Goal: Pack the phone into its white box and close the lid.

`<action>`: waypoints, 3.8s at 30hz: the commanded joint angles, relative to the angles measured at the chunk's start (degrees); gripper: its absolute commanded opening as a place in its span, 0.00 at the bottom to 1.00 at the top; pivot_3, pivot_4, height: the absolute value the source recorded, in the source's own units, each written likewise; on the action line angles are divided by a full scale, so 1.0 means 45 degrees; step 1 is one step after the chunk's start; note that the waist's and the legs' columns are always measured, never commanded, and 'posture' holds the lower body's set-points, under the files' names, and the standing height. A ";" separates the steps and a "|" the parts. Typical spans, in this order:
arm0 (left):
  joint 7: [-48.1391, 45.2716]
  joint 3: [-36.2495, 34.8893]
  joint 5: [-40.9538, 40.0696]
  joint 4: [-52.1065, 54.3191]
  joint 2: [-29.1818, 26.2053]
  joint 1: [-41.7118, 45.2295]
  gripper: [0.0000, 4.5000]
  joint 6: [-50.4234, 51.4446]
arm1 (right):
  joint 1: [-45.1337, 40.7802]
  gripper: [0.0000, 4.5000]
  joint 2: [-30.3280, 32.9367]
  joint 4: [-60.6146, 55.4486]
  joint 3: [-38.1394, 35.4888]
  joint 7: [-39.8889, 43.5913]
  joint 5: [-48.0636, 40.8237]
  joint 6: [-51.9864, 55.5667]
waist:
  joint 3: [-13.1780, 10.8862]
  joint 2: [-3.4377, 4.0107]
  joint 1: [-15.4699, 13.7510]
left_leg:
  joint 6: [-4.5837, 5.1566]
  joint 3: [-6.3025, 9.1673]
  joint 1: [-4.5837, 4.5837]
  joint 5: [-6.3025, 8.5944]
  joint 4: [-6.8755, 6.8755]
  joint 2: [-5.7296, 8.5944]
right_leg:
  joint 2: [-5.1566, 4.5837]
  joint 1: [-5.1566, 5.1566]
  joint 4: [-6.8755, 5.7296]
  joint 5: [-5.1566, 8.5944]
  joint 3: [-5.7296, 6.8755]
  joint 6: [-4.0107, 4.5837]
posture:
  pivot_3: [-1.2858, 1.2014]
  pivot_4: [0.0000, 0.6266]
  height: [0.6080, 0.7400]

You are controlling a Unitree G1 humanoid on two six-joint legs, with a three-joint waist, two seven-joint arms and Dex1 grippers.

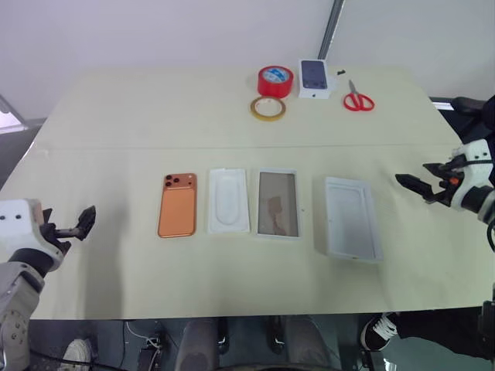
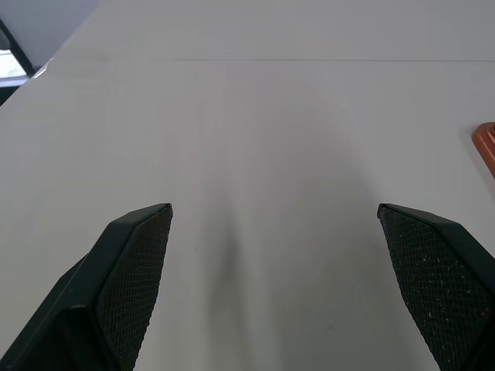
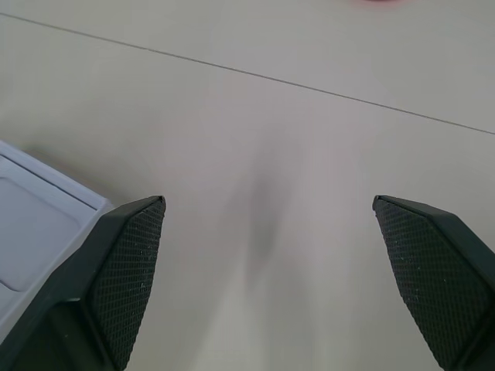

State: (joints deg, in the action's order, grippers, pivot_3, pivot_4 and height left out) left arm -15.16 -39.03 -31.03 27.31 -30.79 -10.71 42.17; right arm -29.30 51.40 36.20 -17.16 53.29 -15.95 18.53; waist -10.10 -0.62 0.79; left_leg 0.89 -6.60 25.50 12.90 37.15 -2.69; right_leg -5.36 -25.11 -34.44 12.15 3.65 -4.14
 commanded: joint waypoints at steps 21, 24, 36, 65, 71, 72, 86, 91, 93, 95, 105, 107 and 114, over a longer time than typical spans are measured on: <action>0.0682 0.3458 -0.2429 0.1846 0.0341 0.3113 0.99 0.3037 | 0.0414 1.00 -0.1468 -0.8248 0.2254 0.0072 -0.0938 0.2420 | 0.0003 -0.0003 -0.0056 | 0.0026 0.0004 -0.0017 -0.0023 0.0053 -0.0005 | 0.0030 -0.0003 -0.0124 0.0007 -0.0006 -0.0016 | 0.52 0.24 1.00; 0.2044 0.4418 -0.3345 0.1877 0.1390 0.4863 0.99 0.5107 | 0.0698 1.00 -0.1542 -1.0437 0.2985 -0.0007 -0.1100 0.3188 | 0.0002 -0.0006 -0.0135 | 0.0025 0.0018 -0.0015 -0.0034 0.0063 -0.0006 | 0.0040 -0.0007 -0.0153 0.0008 -0.0005 -0.0023 | 0.52 0.24 1.00; 0.5253 0.2875 -0.3927 0.0055 0.5965 0.8324 0.99 1.1173 | 0.1285 1.00 -0.2113 -1.3363 0.3854 -0.0708 -0.1814 0.4478 | -0.0009 -0.0050 -0.0338 | 0.0027 0.0066 -0.0019 -0.0036 0.0135 0.0006 | 0.0084 0.0041 -0.0173 0.0020 0.0009 -0.0042 | 0.52 0.24 1.00; 0.6546 0.1644 -0.2627 -0.2937 0.7575 1.0550 0.01 1.1184 | 0.0869 1.00 -0.1251 -1.4719 0.7465 -0.0815 -0.0764 0.6914 | -0.0009 -0.0066 -0.0337 | 0.0041 0.0099 -0.0011 -0.0025 0.0171 0.0000 | 0.0063 0.0068 -0.0163 0.0022 0.0030 -0.0035 | 0.52 0.24 1.00; 0.6366 0.0342 -0.3060 -0.2563 0.7588 1.0842 0.00 1.1184 | 0.0276 0.70 -0.1884 -1.3951 0.9062 -0.1345 0.0090 0.7653 | -0.0013 -0.0073 -0.0327 | 0.0041 0.0099 -0.0005 -0.0025 0.0169 -0.0003 | 0.0062 0.0060 -0.0163 0.0021 0.0033 -0.0035 | 0.52 0.24 1.00; 0.6356 0.0200 -0.3100 -0.2499 0.7503 1.0836 0.00 1.1184 | 0.0211 0.59 -0.1786 -1.3863 0.9392 -0.1329 0.0381 0.7505 | -0.0013 -0.0073 -0.0332 | 0.0041 0.0099 -0.0003 -0.0024 0.0169 -0.0003 | 0.0062 0.0058 -0.0163 0.0021 0.0033 -0.0035 | 0.52 0.24 1.00; 0.6485 -0.1212 -0.3739 -0.2251 0.6313 1.1476 0.00 1.1184 | -0.0687 0.00 -0.3272 -1.3071 1.0857 -0.0651 0.1895 0.5399 | -0.0013 -0.0092 -0.0283 | 0.0039 0.0097 -0.0002 -0.0025 0.0172 -0.0006 | 0.0071 0.0055 -0.0171 0.0019 0.0036 -0.0035 | 0.52 0.24 1.00; 0.6770 -0.1251 -0.4276 -0.2350 0.6168 1.1653 0.00 1.1185 | -0.1463 0.00 -0.4532 -1.1665 1.1498 -0.0770 0.2794 0.4232 | -0.0013 -0.0093 -0.0330 | 0.0036 0.0097 -0.0004 -0.0027 0.0171 -0.0005 | 0.0075 0.0055 -0.0179 0.0018 0.0039 -0.0039 | 0.52 0.24 1.00; 0.6926 -0.1153 -0.4439 -0.2307 0.6244 1.1561 0.00 1.1185 | -0.1477 0.06 -0.4708 -1.1510 1.1329 -0.0559 0.2685 0.4036 | -0.0014 -0.0103 -0.0353 | 0.0035 0.0097 0.0000 -0.0028 0.0173 -0.0003 | 0.0068 0.0058 -0.0178 0.0017 0.0039 -0.0039 | 0.52 0.24 1.00; 0.7101 -0.1095 -0.4623 -0.2235 0.6374 1.1479 0.00 1.1185 | -0.1420 0.22 -0.4659 -1.1614 1.1014 -0.0214 0.2415 0.4080 | -0.0015 -0.0103 -0.0341 | 0.0034 0.0093 0.0002 -0.0028 0.0174 0.0002 | 0.0060 0.0062 -0.0174 0.0017 0.0038 -0.0039 | 0.52 0.24 1.00; 0.8637 0.0571 -0.6001 -0.1568 0.7530 1.0543 0.00 1.1185 | -0.1104 1.00 -0.3241 -1.1602 0.7377 -0.0212 0.1410 0.4898 | -0.0014 -0.0106 -0.0369 | 0.0033 0.0093 -0.0001 -0.0027 0.0173 0.0000 | 0.0054 0.0064 -0.0175 0.0017 0.0038 -0.0038 | 0.52 0.24 1.00; 0.8975 0.1074 -0.6177 -0.1457 0.7899 1.0321 0.00 1.1185 | -0.0968 1.00 -0.2654 -1.1300 0.7047 -0.0135 0.1541 0.4616 | -0.0015 -0.0108 -0.0361 | 0.0036 0.0091 0.0000 -0.0024 0.0173 0.0007 | 0.0045 0.0067 -0.0166 0.0018 0.0038 -0.0037 | 0.52 0.24 1.00; 0.9700 0.2426 -0.6378 -0.1466 0.8126 0.9672 0.00 1.1184 | -0.0788 1.00 -0.2310 -1.0805 0.6918 -0.0264 0.1796 0.4091 | -0.0016 -0.0110 -0.0275 | 0.0040 0.0085 -0.0010 -0.0023 0.0169 0.0007 | 0.0073 0.0058 -0.0172 0.0018 0.0036 -0.0035 | 0.52 0.24 1.00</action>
State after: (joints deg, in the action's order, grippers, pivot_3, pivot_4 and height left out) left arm 27.95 -28.74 -58.24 18.80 6.31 33.11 92.00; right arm -32.27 41.16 -11.59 15.12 52.27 -7.99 38.30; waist -10.18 -1.12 -0.45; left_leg 1.07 -6.20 25.46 12.80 37.90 -2.67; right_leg -5.00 -24.86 -35.23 12.23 3.81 -4.30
